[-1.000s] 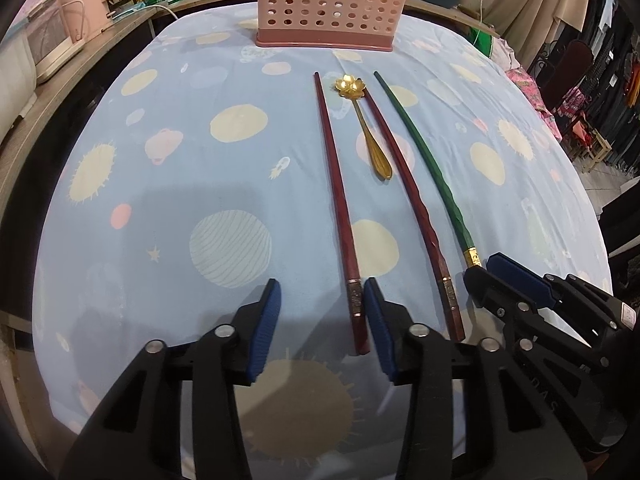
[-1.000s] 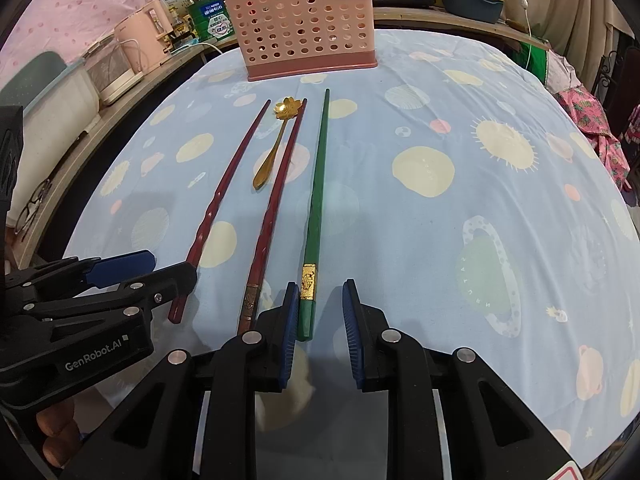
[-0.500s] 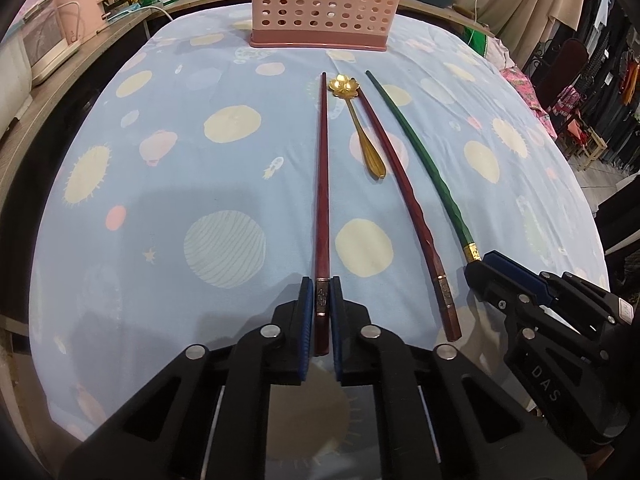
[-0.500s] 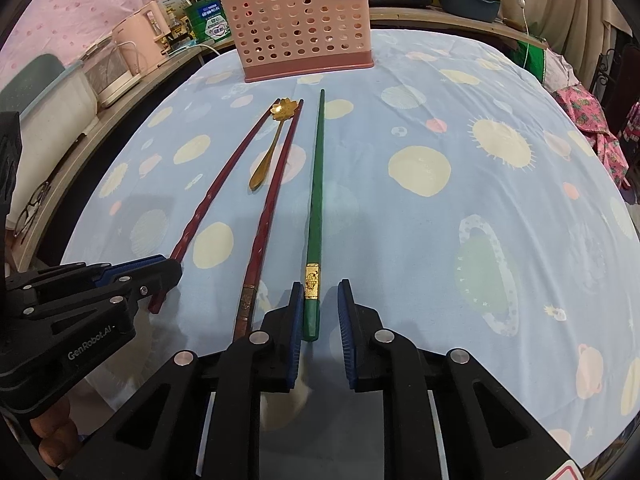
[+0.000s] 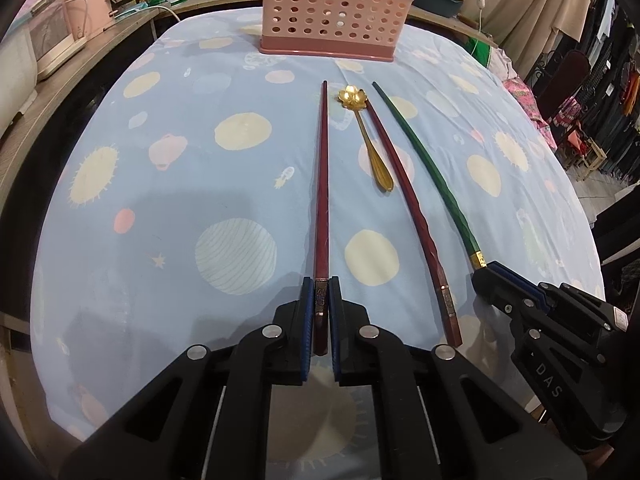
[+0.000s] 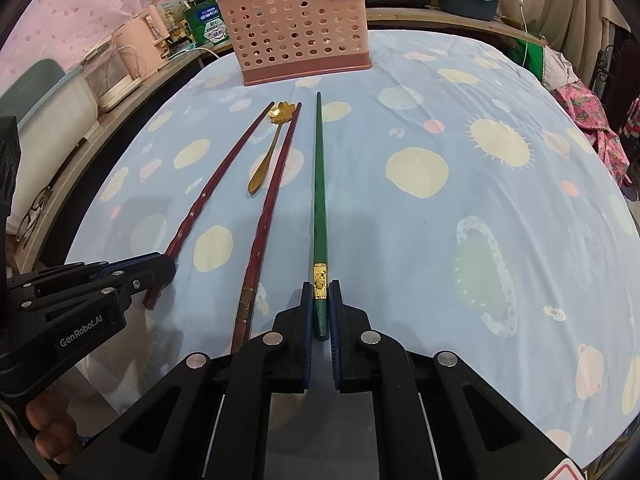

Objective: Organize utensils
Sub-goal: 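Lift and carry the green chopstick to the caddy while the left tool carries the dark red one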

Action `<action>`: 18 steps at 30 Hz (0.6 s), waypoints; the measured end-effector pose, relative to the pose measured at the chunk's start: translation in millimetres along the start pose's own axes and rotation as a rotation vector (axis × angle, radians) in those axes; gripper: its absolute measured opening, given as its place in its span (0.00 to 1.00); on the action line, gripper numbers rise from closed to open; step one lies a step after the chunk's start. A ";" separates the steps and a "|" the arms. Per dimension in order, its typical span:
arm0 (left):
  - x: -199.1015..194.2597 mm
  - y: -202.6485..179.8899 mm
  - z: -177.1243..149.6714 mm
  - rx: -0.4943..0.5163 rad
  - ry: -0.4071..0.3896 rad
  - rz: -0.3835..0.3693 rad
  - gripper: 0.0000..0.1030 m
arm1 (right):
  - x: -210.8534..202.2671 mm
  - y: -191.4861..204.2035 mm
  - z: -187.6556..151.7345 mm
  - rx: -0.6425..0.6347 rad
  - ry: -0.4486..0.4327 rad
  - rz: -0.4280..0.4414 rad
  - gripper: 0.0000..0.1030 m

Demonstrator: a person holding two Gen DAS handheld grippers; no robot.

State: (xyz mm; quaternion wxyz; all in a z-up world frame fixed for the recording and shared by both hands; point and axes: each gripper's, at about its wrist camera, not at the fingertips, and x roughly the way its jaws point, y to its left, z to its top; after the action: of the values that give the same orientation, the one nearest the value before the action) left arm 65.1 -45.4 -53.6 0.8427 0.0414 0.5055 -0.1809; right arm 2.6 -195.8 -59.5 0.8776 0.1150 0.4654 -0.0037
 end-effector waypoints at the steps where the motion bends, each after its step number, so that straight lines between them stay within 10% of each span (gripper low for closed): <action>1: -1.8 0.7 0.8 -0.002 -0.009 0.001 0.07 | -0.8 -0.5 1.0 0.002 -0.005 -0.002 0.07; 18: -53.2 17.7 39.5 -0.042 -0.169 0.004 0.07 | -57.5 -13.5 46.3 0.044 -0.199 0.026 0.07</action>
State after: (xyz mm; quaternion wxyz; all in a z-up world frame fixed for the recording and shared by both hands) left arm 81.8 -24.9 9.6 0.8833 0.0093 0.4364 -0.1712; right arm 6.3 -224.2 9.9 0.9168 0.1391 0.3741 -0.0140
